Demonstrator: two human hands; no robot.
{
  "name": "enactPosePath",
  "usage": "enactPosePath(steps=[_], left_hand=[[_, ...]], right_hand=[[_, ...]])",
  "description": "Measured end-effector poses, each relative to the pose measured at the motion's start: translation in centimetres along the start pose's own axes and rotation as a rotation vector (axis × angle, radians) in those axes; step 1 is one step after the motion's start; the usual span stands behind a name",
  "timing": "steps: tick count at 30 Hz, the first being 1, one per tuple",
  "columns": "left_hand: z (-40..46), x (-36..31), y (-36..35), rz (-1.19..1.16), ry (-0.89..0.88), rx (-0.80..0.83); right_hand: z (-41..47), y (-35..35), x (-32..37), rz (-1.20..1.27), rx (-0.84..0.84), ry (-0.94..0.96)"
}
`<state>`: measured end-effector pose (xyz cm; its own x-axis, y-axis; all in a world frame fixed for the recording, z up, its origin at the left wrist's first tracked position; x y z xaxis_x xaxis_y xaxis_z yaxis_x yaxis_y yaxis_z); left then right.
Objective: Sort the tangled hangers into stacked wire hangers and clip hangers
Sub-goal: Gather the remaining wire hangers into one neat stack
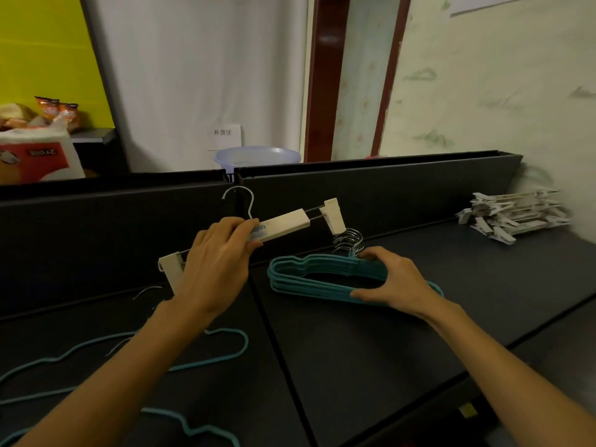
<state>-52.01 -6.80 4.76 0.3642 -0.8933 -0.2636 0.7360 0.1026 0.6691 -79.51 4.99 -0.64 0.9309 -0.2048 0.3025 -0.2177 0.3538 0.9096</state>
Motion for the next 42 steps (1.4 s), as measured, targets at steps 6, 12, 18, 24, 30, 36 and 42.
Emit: enactPosePath(steps=[6,12,18,24,30,36,42], left_hand=[[2.1,-0.8,-1.5,-0.089,-0.081,0.018],[3.0,-2.8,-3.6,-0.117,-0.094,0.060],[4.8,-7.7,-7.4,-0.089,-0.083,0.072],[7.5,-17.7,-15.6,-0.096,-0.043,0.100],[11.4,-28.1,-25.0,-0.180,-0.052,0.171],[17.8,-34.2,-32.6,-0.222,-0.124,0.191],[28.9,-35.5,-38.2,-0.207,-0.110,0.174]], right_hand=[[-0.3,0.0,0.7,-0.077,0.025,-0.031],[-0.2,0.7,0.6,-0.104,0.134,-0.015],[-3.1,4.6,-3.1,-0.203,-0.036,0.014],[-8.9,10.5,-14.7,-0.573,-0.074,-0.074],[-14.6,16.7,-26.4,-0.640,-0.075,-0.199],[-16.0,21.2,-35.1,-0.629,-0.115,-0.286],[-11.7,22.3,-42.1,-0.588,-0.132,-0.263]])
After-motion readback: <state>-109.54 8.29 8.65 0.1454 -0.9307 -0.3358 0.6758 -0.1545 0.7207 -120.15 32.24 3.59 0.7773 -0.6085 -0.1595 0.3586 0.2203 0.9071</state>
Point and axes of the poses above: each hand's wrist, its own z-axis towards the middle knuckle, its own y-axis out of the back of the hand, x = y × z, the point moved 4 cm from there along z, towards the middle knuckle, and after that the axes turned 13 degrees about -z, right-handed, at the moved point
